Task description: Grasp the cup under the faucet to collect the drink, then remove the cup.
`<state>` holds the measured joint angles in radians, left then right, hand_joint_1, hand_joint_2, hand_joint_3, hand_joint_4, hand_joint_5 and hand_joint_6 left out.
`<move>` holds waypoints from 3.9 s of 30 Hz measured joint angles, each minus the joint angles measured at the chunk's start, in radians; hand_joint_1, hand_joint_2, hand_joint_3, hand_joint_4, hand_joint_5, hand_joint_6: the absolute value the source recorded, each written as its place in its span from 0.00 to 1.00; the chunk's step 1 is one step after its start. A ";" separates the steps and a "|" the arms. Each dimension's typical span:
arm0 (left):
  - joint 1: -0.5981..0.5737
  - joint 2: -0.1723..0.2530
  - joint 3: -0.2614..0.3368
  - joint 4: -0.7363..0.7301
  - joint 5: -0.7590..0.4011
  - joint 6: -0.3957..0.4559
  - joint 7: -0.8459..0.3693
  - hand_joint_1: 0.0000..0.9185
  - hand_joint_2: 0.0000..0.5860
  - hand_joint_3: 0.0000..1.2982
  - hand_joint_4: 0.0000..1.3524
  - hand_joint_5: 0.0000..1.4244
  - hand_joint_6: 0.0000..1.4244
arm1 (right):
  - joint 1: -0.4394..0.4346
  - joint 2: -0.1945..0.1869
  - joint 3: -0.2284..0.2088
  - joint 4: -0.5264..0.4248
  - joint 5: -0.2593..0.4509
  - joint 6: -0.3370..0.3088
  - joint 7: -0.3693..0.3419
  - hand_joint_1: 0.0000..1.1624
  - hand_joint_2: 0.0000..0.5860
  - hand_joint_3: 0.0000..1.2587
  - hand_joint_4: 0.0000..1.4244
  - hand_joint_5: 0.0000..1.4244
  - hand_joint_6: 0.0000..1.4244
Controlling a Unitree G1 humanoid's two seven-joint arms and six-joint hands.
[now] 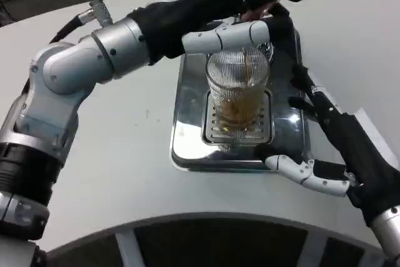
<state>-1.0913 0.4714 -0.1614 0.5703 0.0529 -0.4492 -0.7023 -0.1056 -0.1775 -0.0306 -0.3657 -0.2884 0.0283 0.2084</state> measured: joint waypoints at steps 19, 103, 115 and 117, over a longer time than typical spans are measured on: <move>0.002 0.005 0.001 -0.007 0.000 0.003 0.000 0.00 0.22 0.11 0.08 0.15 0.10 | -0.214 -0.016 0.049 0.264 0.001 -0.035 -0.113 0.66 0.36 0.05 0.06 0.11 0.07; -0.044 0.030 -0.015 0.069 0.038 -0.110 -0.007 0.00 0.22 0.12 0.09 0.15 0.10 | -0.506 0.044 0.096 0.714 0.079 -0.119 -0.199 0.64 0.36 0.01 0.01 0.10 0.03; -0.054 0.032 -0.015 0.097 0.038 -0.130 -0.013 0.00 0.22 0.12 0.09 0.15 0.10 | -0.533 0.049 0.095 0.779 0.104 -0.167 -0.190 0.64 0.36 0.00 0.01 0.10 0.03; -0.056 0.032 -0.015 0.102 0.038 -0.134 -0.013 0.00 0.22 0.12 0.09 0.15 0.10 | -0.537 0.049 0.095 0.789 0.105 -0.175 -0.190 0.64 0.35 0.01 0.03 0.11 0.04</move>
<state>-1.1478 0.5037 -0.1766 0.6722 0.0909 -0.5828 -0.7148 -0.6431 -0.1281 0.0640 0.4230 -0.1838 -0.1464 0.0183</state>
